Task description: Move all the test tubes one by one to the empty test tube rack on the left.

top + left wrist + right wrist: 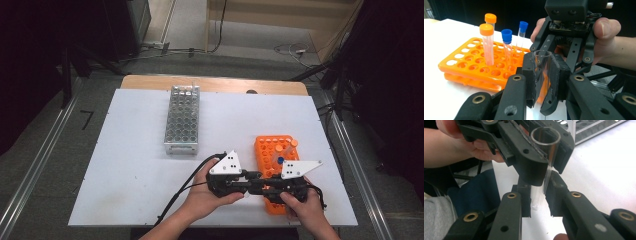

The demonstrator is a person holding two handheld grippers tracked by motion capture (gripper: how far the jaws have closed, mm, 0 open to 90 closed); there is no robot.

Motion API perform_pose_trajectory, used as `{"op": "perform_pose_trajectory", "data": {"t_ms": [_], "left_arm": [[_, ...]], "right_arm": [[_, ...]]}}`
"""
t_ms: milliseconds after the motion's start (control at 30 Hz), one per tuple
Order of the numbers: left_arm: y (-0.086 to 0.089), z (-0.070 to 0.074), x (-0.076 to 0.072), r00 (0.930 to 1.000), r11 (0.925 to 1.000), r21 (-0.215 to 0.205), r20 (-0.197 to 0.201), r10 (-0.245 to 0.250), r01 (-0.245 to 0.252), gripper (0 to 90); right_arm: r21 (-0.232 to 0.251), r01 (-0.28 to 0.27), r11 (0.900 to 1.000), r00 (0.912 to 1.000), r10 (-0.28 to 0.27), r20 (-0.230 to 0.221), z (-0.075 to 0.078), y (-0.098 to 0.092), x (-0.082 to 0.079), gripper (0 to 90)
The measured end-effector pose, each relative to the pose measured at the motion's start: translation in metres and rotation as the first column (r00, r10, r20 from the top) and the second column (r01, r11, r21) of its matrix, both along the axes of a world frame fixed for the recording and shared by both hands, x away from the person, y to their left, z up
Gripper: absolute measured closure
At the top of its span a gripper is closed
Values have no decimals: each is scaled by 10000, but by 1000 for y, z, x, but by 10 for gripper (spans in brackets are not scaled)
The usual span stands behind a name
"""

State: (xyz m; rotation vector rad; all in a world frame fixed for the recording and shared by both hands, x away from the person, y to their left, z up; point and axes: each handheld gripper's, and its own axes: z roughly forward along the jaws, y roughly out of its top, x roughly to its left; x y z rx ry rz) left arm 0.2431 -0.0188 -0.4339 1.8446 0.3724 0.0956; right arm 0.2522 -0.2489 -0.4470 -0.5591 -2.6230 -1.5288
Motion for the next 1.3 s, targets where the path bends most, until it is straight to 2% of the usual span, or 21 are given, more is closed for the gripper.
{"op": "perform_pose_trajectory", "data": {"t_ms": [167, 233, 367, 500, 667, 800, 1033, 1167, 1300], "left_arm": [[7, 3, 3, 9998, 9994, -273, -79, 197, -199, 767], [10, 4, 4, 9995, 9991, -309, -53, 301, -302, 767], [17, 6, 7, 9986, 9980, -355, -40, 526, -527, 767], [25, 8, 11, 9967, 9961, -361, 47, 806, -804, 767], [39, 11, 17, 9918, 9911, -415, 101, 1272, -1267, 767], [52, 14, 22, 9854, 9844, -501, 170, 1694, -1684, 767], [75, 21, 36, 9660, 9646, -711, 302, 2567, -2541, 767], [89, 26, 48, 9491, 9480, -753, 387, 3127, -3092, 767], [103, 30, 62, 9292, 9280, -859, 434, 3671, -3626, 767]], "right_arm": [[430, -14, 9991, 9997, 24, -229, 2, -7, 2, 487], [603, 20, 9982, 9996, -3, -290, 3, -11, 2, 432], [880, 154, 9960, 9997, -139, -176, 5, -18, 2, 275], [936, 492, 9944, 9987, -505, 111, 7, -25, -1, 93], [1008, 878, 9910, 9956, -907, 252, 8, -34, -4, 3], [1128, 1106, 9874, 9932, -1140, 244, 10, -42, -5, 0], [1223, 1249, 9846, 9909, -1301, 354, 11, -53, -8, 0], [1238, 1372, 9828, 9888, -1433, 423, 11, -59, -9, 0], [1302, 1383, 9818, 9883, -1454, 463, 11, -64, -9, 0]]}}
